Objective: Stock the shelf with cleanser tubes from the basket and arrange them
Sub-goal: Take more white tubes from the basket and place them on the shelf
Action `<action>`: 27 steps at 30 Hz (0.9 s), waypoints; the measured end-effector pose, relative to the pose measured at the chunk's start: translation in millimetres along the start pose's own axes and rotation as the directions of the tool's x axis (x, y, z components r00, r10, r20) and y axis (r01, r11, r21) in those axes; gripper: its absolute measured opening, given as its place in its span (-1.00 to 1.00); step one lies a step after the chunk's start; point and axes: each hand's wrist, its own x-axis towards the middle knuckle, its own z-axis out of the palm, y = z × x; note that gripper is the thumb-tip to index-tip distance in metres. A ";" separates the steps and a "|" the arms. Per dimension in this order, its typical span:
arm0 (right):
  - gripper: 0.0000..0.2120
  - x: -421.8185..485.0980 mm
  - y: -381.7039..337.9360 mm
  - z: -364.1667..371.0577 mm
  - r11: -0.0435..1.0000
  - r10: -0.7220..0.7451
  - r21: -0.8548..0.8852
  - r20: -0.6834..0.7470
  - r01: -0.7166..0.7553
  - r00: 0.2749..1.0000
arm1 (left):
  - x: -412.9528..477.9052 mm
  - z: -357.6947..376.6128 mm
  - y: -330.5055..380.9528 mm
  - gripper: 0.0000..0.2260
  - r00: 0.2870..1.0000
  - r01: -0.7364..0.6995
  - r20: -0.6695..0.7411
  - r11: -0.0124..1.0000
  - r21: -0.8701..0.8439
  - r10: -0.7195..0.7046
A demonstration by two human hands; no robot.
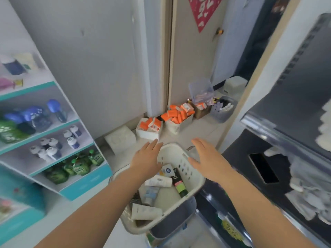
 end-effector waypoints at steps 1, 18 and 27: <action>-0.37 6.1 -2.1 11.5 1.000 0.003 0.010 0.024 -0.003 1.000 | 2.4 9.6 -10.5 -0.34 0.999 0.024 0.029 1.000 -0.016 -0.024; -0.34 76.0 -14.6 232.3 1.000 0.015 -0.018 0.568 -0.006 0.823 | -27.1 187.4 -82.0 -0.43 0.717 0.468 0.598 0.883 -0.031 -0.358; -0.18 112.1 -36.2 283.4 0.992 0.128 -0.079 0.473 -0.103 0.872 | -20.3 210.9 -88.2 -0.47 0.690 0.459 0.643 0.888 -0.035 -0.331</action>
